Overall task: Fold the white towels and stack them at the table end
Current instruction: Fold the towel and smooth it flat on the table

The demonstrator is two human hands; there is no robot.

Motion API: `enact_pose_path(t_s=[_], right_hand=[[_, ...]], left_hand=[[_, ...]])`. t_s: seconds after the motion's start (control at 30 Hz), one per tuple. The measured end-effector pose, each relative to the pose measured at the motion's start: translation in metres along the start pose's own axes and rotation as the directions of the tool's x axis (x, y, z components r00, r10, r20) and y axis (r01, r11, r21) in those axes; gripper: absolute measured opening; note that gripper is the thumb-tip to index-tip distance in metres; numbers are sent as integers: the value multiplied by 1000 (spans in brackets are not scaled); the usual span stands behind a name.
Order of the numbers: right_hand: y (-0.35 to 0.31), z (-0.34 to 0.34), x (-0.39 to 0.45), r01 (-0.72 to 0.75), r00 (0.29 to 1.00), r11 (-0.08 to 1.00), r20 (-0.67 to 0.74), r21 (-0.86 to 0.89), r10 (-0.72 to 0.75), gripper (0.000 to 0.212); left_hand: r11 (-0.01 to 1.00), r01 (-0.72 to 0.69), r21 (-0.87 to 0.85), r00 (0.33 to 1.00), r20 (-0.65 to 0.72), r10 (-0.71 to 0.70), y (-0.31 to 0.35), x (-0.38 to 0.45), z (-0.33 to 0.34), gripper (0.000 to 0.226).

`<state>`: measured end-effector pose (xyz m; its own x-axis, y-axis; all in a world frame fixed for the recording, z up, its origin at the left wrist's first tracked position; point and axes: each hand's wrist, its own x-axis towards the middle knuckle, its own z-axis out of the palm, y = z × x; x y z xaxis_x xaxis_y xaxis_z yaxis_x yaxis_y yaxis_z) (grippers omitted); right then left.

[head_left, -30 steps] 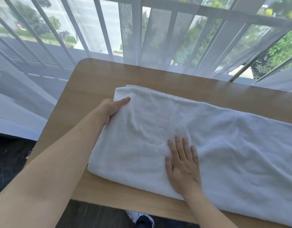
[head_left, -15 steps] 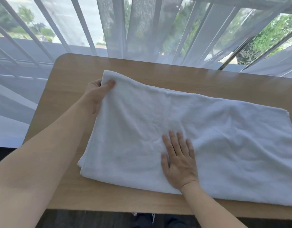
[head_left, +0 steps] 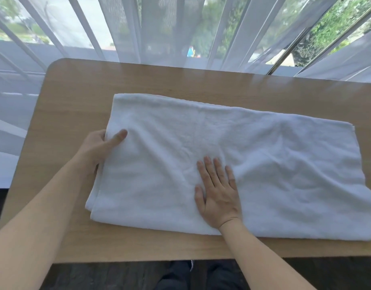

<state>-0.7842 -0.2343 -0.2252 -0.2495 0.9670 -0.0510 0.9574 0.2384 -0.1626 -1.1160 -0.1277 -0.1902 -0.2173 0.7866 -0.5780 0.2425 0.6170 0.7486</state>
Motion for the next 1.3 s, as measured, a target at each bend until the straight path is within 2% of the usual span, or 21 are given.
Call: enact_pose_path(t_s=[0.1,0.2,0.27,0.33,0.43,0.53,0.6,0.7,0.77,0.83,0.93,1.0,1.07,1.13,1.23,1.3], right_hand=[[-1,-1,0,2,1000,1000,-14,31,-2,66],[0,-1,-3,-1,1000,998,-29,59,3,67],[1,0,-2,-5,999,998,-36,57,7,67],[1,1,-3,-9,999,999,-35,53,10,67],[1,2,-1,-15,1000,999,-21,43,16,69],[1,2,0,-22,1000,999,-10,39,22,69],[1,2,0,-28,1000,999,-11,43,29,69],[1,2,0,-27,999,998,-17,51,28,69],[1,2,0,-26,1000,998,-16,53,26,69],[1,2,0,-23,1000,998,-16,56,24,69],[1,2,-1,-21,999,997,-29,69,23,67],[1,2,-1,-21,999,997,-36,79,24,66],[1,3,-1,-20,999,997,-39,81,23,65],[0,3,0,-24,999,996,-39,85,28,65],[-1,1,-1,-23,999,995,-35,92,26,65],[-1,-1,-2,-20,999,994,-33,106,24,66]], left_hand=[[992,-118,-40,986,-125,112,-9,0,-1,37],[974,-193,-115,974,-145,175,-3,7,-2,42],[975,-203,-84,967,-173,187,-4,9,2,43],[986,-155,-52,971,-191,143,-7,8,5,41],[991,-60,-119,997,-63,53,-5,4,-2,48],[999,-40,22,995,91,38,-3,-8,-12,57],[999,17,44,978,205,-26,-11,-19,-18,50],[986,170,6,921,354,-160,-32,-37,-30,61],[984,172,45,906,385,-176,-46,-52,-30,58],[987,156,27,946,284,-157,-57,-65,-25,53],[995,85,-56,996,4,-85,-67,-78,-11,44],[1000,-3,-2,985,-171,3,-69,-84,-2,38],[991,-75,108,958,-270,102,-68,-87,3,28],[990,-82,119,969,-224,107,-64,-88,6,28],[989,49,-137,997,-51,-56,-51,-85,5,59],[951,143,-273,984,140,-108,-41,-80,0,65]])
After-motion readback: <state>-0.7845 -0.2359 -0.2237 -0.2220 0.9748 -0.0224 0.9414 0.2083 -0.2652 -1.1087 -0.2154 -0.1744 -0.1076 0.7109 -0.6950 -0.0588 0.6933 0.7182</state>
